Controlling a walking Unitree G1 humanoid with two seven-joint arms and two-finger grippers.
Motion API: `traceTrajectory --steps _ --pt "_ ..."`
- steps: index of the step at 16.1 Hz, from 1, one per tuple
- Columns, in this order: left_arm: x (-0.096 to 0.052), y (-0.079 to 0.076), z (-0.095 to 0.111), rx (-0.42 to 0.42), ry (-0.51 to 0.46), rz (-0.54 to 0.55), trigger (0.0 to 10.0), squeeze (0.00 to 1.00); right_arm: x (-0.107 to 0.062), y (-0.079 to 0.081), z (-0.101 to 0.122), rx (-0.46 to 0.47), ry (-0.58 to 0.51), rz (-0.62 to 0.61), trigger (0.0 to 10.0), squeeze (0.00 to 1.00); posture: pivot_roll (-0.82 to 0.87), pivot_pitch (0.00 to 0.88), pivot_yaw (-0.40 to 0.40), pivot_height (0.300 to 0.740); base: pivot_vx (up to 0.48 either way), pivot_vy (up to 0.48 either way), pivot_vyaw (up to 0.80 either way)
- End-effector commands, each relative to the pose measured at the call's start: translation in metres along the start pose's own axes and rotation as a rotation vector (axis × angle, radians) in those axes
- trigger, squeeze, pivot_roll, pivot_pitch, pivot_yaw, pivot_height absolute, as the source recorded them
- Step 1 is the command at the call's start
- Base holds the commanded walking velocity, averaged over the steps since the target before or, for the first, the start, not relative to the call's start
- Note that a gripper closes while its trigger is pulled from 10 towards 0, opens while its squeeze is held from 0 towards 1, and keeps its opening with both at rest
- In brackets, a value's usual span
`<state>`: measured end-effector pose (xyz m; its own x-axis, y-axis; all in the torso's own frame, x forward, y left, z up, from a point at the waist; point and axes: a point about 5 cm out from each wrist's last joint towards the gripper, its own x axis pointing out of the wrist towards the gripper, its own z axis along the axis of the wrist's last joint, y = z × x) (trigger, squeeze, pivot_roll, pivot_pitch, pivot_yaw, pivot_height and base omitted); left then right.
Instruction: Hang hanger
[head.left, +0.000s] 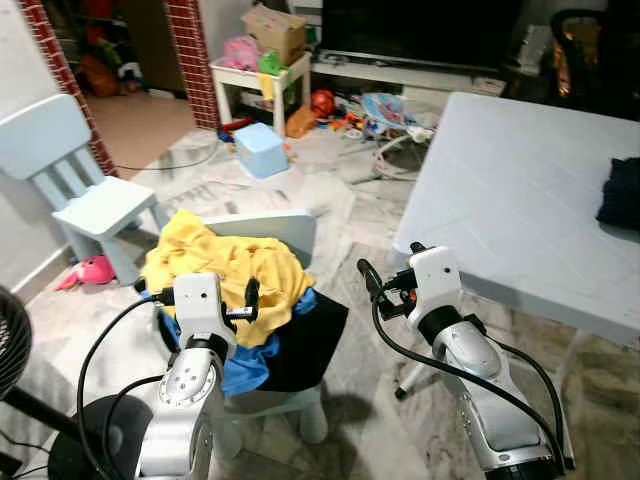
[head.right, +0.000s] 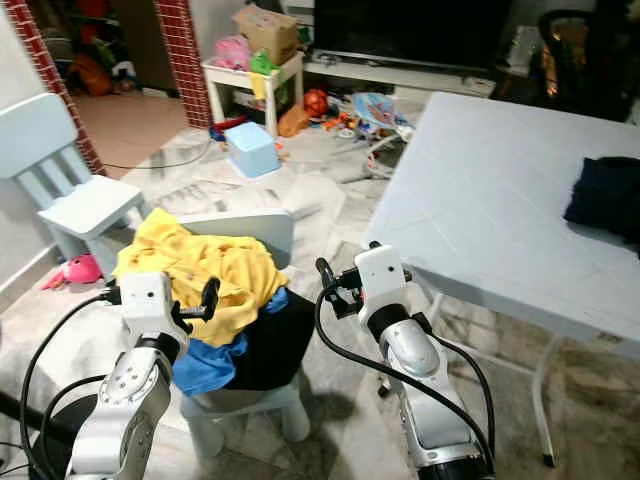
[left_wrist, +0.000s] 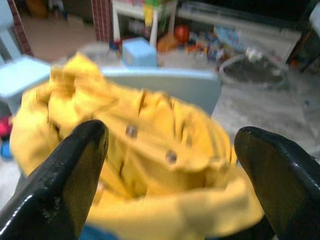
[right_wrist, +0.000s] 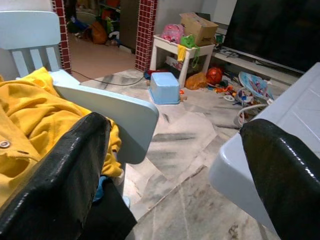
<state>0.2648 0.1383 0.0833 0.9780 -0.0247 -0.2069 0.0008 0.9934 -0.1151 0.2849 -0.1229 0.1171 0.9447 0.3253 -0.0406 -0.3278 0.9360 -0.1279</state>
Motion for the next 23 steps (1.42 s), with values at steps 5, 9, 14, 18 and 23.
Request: traceTrajectory --steps 5,9,14,18,23 --pt "0.012 -0.016 -0.019 -0.035 0.202 -0.117 10.0 0.00 0.000 -0.003 0.006 -0.032 -0.014 0.006 10.0 0.00 -0.09 0.000 -0.016 0.740 0.000 0.000 0.00" --pt "0.039 0.004 -0.022 0.057 0.273 -0.086 10.0 0.00 -0.002 -0.007 0.010 -0.057 -0.016 0.004 10.0 0.00 -0.13 0.000 -0.014 0.740 0.000 0.000 0.00" --pt "0.055 -0.004 -0.030 0.095 0.343 -0.161 10.0 0.00 -0.015 0.001 0.022 -0.132 0.005 0.118 10.0 0.00 -0.20 0.000 -0.010 0.740 0.000 0.000 0.00" --pt "0.056 -0.014 -0.042 0.138 0.415 -0.252 10.0 0.00 -0.022 0.000 0.025 -0.154 0.017 0.126 10.0 0.00 -0.22 0.000 -0.002 0.740 0.000 0.000 0.00" --pt "0.054 0.006 -0.050 0.183 0.456 -0.250 0.0 0.00 -0.021 0.005 0.024 -0.147 0.035 0.139 10.0 0.00 -0.20 0.000 -0.004 0.740 0.000 0.000 0.00"
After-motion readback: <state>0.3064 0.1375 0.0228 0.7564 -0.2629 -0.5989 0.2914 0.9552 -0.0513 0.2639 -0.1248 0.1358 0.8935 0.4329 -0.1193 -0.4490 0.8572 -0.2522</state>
